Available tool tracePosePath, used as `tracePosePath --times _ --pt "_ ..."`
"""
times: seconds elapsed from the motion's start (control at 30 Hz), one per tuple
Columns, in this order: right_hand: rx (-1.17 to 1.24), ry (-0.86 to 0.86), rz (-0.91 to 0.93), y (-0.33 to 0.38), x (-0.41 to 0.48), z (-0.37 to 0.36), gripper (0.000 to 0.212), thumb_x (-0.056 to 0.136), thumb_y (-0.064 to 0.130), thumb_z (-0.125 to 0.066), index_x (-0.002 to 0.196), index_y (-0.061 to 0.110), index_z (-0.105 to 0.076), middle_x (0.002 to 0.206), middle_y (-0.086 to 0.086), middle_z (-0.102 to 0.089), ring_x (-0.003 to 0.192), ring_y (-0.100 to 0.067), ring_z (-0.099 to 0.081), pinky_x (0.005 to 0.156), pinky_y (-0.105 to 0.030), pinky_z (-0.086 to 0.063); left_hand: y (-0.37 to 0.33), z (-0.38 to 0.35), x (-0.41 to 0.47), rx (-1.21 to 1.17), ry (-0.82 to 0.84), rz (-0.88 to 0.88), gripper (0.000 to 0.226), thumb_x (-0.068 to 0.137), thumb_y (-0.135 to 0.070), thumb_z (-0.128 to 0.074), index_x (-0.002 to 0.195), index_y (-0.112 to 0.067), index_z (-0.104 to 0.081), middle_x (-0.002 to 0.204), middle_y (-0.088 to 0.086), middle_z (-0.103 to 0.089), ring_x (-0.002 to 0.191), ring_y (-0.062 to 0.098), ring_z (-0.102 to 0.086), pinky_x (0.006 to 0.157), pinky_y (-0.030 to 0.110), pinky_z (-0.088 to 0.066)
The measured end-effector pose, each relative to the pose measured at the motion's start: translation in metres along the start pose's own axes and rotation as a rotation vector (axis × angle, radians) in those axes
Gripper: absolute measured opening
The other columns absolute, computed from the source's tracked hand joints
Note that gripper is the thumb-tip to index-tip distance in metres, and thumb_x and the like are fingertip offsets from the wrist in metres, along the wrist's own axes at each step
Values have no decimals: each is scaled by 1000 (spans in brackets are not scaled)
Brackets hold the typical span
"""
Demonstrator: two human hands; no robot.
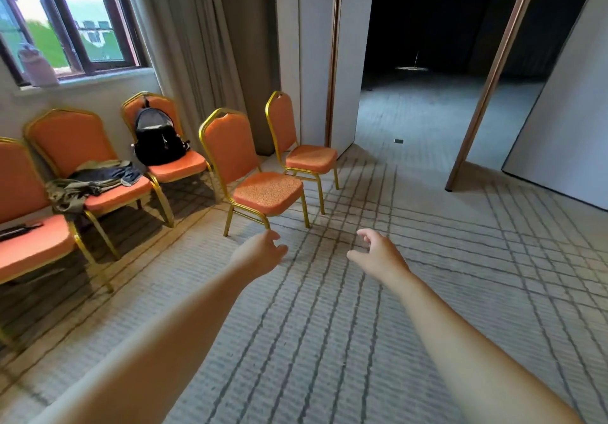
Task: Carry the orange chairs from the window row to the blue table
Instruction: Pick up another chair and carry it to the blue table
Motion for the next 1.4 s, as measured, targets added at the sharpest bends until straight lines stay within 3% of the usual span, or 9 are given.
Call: tracePosePath --times 0.1,0.23,0.4,0.47,0.7,0.9,1.03,1.23,1.4 --pt "-18 0 40 10 81 18 58 87 35 -66 142 25 -47 145 -4 -45 130 -22 -48 93 -32 -41 -18 1 66 -15 -14 34 48 94 -45 -50 137 -23 -47 128 -2 -60 102 13 -60 88 30 -49" --pt "-37 54 67 17 167 19 58 87 36 -65 140 26 -47 145 -2 -45 129 -20 -48 95 -34 -43 -29 -1 151 -8 -10 85 50 92 -45 -50 136 -22 -48 129 -1 -60 110 15 -59 92 32 -49" --pt "-51 90 85 27 293 10 61 87 36 -66 143 25 -46 146 -3 -44 131 -21 -47 101 -35 -42 -32 -1 275 -48 -29 90 45 89 -47 -51 127 -25 -56 115 -5 -65 94 13 -62 78 30 -51" --pt "-57 100 100 34 347 2 61 86 36 -66 142 25 -46 145 -4 -44 129 -21 -49 99 -35 -44 -32 -2 329 -64 -30 103 42 89 -46 -51 122 -23 -58 112 -3 -65 92 14 -62 79 31 -53" --pt "-81 141 139 77 518 -11 62 87 36 -65 144 26 -44 147 -1 -42 132 -19 -46 100 -34 -42 -41 21 511 -144 -33 141 51 90 -46 -52 132 -16 -51 129 5 -58 104 19 -61 90 36 -51" --pt "-87 201 39 64 642 -18 63 85 40 -67 143 27 -46 146 -3 -43 130 -20 -48 99 -32 -42 -48 23 636 -85 -4 145 48 91 -44 -52 132 -20 -51 124 1 -61 92 14 -64 67 27 -50" --pt "-63 231 45 71 739 -31 64 85 40 -67 143 26 -45 146 -2 -43 130 -21 -48 100 -35 -43 -46 23 718 -64 2 168 50 91 -44 -53 133 -18 -50 132 1 -57 104 15 -59 87 32 -50" --pt "-121 346 154 97 907 -55 62 90 41 -63 146 29 -40 149 -1 -41 126 -20 -50 85 -32 -44 -38 25 862 -112 -57 270 46 90 -44 -53 128 -17 -54 126 1 -60 109 18 -59 91 36 -51" --pt "-228 469 241 120 1026 -72 62 89 44 -62 145 30 -40 148 1 -42 128 -20 -47 94 -37 -46 -35 26 953 -178 -106 384 46 91 -43 -52 128 -17 -53 125 2 -61 108 18 -59 92 35 -50"
Point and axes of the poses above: each hand's wrist, its own x-axis towards the middle knuckle, its own z-axis out of the back of the hand, y = z × x, the point moved 4 cm from there along x, towards the middle knuckle
